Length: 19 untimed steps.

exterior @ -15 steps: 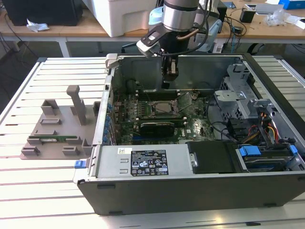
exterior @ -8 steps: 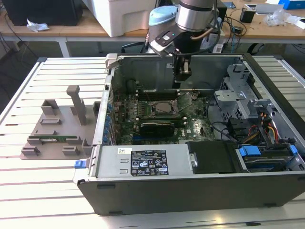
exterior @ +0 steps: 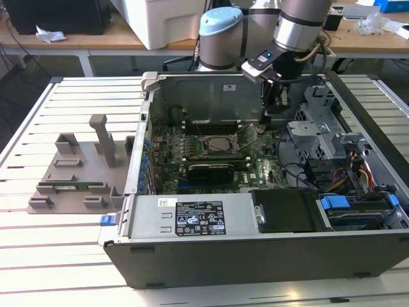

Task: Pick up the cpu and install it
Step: 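Close the cpu cover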

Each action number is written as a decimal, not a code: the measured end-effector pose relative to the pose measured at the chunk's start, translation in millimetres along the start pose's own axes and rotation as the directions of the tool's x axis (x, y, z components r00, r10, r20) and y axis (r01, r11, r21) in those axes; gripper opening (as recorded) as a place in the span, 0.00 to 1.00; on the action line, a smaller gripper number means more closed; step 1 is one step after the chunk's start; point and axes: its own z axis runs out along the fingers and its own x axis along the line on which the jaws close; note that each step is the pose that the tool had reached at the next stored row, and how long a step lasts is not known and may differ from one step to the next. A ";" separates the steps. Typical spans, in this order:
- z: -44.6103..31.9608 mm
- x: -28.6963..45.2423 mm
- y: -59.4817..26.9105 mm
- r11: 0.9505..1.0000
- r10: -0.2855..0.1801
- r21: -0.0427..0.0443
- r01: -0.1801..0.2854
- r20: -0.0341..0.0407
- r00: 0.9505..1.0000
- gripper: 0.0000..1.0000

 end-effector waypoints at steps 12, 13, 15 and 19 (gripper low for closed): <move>28.1 2.3 -0.3 1.000 0.000 0.000 0.000 0.000 1.000 0.11; 29.8 2.4 -2.0 1.000 0.000 0.000 0.000 0.000 1.000 0.11; 30.6 2.5 -8.3 1.000 0.000 -0.001 0.000 -0.001 1.000 0.11; 32.6 2.8 -26.4 1.000 0.000 -0.008 0.000 -0.001 1.000 0.11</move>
